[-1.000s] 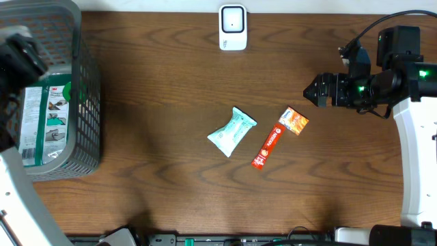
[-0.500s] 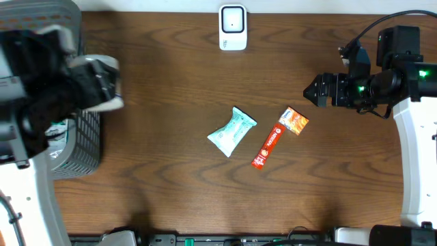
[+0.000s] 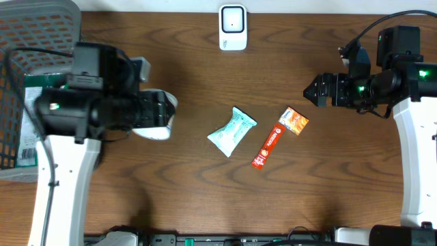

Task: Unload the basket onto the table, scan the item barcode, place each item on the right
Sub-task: 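Lift the swab tub out and carry it toward the scanner, then hold the swab tub under the scanner with the left gripper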

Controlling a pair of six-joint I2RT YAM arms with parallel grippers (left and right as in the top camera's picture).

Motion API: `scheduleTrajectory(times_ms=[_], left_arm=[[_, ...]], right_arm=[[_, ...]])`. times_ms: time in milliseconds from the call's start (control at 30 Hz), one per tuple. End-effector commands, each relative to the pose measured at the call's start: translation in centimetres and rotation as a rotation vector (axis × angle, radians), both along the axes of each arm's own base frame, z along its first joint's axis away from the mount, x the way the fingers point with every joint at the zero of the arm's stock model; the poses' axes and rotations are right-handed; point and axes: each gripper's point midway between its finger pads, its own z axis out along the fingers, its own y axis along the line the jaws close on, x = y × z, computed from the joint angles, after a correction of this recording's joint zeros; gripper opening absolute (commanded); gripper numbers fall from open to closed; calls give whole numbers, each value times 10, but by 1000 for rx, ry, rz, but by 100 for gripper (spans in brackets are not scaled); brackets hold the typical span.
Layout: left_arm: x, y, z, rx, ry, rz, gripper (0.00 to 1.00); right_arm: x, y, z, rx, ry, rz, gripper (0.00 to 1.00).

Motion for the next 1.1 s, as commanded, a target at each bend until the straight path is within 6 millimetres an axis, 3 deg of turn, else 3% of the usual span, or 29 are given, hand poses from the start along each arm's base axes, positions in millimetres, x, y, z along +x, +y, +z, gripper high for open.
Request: scheduleTrajectory(times_ms=[0, 167, 333, 533, 700, 967, 1067], left_arm=[[-5, -11, -20, -9, 37, -33, 63], [-3, -26, -60, -6, 74, -51, 63], [14, -24, -104, 69, 27, 9, 63], [25, -36, -148, 35, -21, 82, 63], [30, -30, -174, 79, -68, 180, 62], [26, -59, -208, 74, -26, 136, 62], [29, -60, -224, 100, -9, 148, 62]], right_arm=[[2, 1, 6, 5, -15, -2, 99], [2, 1, 6, 5, -15, -2, 99], [2, 1, 6, 5, -15, -2, 99], [2, 1, 6, 5, -15, -2, 99], [2, 1, 6, 5, -15, -2, 99], [2, 1, 6, 5, -15, -2, 99], [2, 1, 6, 5, -15, -2, 99]])
